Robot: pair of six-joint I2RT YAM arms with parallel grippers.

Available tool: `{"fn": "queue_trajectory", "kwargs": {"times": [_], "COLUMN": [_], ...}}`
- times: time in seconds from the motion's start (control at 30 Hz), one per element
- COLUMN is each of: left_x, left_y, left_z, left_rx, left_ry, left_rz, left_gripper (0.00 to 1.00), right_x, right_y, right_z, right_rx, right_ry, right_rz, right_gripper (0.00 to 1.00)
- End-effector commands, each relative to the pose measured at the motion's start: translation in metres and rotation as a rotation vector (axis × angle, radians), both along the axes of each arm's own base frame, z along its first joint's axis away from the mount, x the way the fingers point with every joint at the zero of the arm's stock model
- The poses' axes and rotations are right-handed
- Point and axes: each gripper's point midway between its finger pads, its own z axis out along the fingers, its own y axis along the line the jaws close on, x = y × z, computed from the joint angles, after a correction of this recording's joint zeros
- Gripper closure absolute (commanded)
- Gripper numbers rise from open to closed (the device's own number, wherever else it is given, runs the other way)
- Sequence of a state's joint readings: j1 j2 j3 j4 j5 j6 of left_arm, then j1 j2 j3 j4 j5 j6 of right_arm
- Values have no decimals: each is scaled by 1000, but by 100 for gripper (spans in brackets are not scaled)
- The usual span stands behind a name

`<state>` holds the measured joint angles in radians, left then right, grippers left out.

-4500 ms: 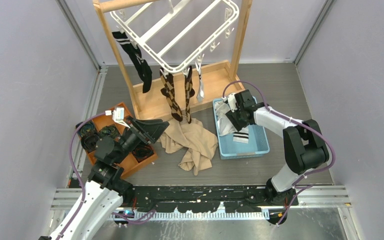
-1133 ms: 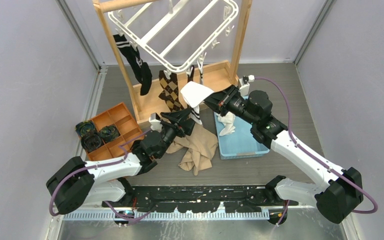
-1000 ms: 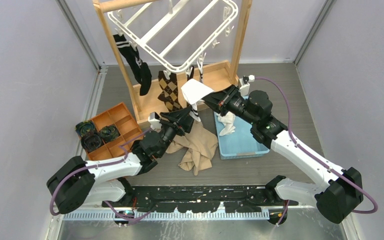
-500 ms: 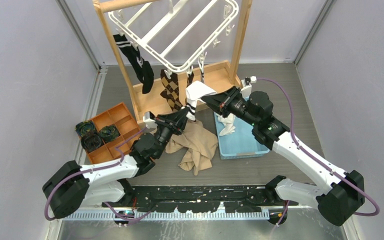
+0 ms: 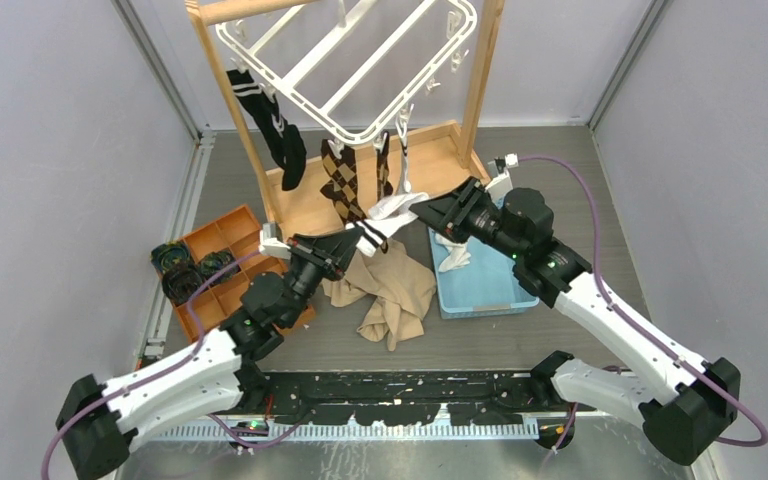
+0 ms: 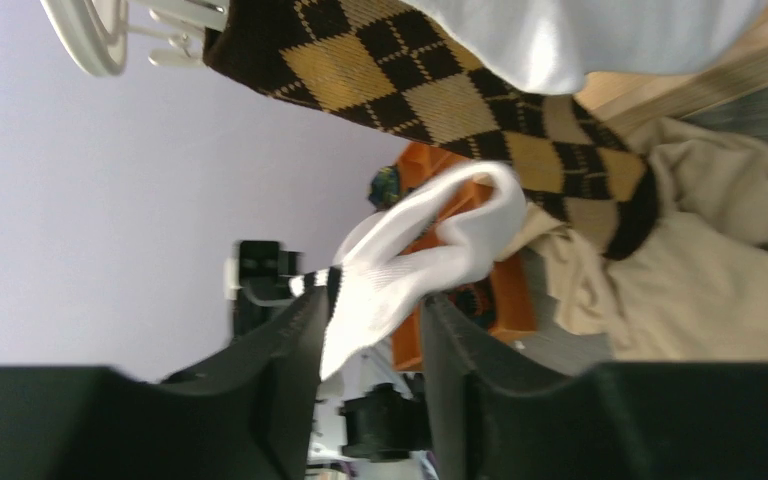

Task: Clip the socks to the hanger
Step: Pick up the sock from the bin.

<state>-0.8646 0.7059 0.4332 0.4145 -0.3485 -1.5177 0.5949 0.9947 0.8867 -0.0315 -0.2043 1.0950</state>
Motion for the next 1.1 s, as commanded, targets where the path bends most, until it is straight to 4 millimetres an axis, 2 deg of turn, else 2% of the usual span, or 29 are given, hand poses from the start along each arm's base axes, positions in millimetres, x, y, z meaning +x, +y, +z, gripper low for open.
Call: {"fn": "queue_trajectory", "kwargs": {"times": [0.0, 0.1, 0.17, 0.2, 0.23, 0.27, 0.37, 0.47, 0.6, 0.8, 1.07], "left_x": [-21, -38, -48, -56, -63, -76, -88, -96, -99, -98, -87], "left_y": [17, 23, 21, 20, 17, 14, 13, 6, -5, -17, -31], "left_z": [-9, -7, -6, -14, -7, -14, -10, -2, 15, 18, 28], "left_rx": [590, 912, 1079, 1175, 1229, 1291, 1411, 1454, 1457, 1479, 1513], "left_ry": [-146, -299, -409, -450, -542, -612, -818, -1072, -1249, -1367, -1424], "left_rz": [-49, -169, -285, -381, -445, -583, -739, -834, -882, -964, -900], "left_gripper": [100, 100, 100, 100, 100, 100, 100, 100, 100, 100, 100], "right_x": [-8, -16, -25, -35, -40, -53, -76, -82, -86, -101, -113], "right_y": [-24, -28, -23, -16, -14, -7, 6, 16, 30, 50, 74], "right_z": [23, 28, 33, 39, 46, 47, 47, 37, 32, 16, 9], "right_rx": [-192, -288, -320, -317, -323, -320, -339, -381, -394, -422, -385], "right_ry": [-270, -436, -584, -687, -784, -878, -1089, -1215, -1288, -1340, -1292], "right_rz": [-21, 31, 99, 165, 192, 276, 448, 557, 639, 759, 836], "right_gripper": [45, 42, 39, 39, 39, 38, 36, 33, 31, 24, 24]}}
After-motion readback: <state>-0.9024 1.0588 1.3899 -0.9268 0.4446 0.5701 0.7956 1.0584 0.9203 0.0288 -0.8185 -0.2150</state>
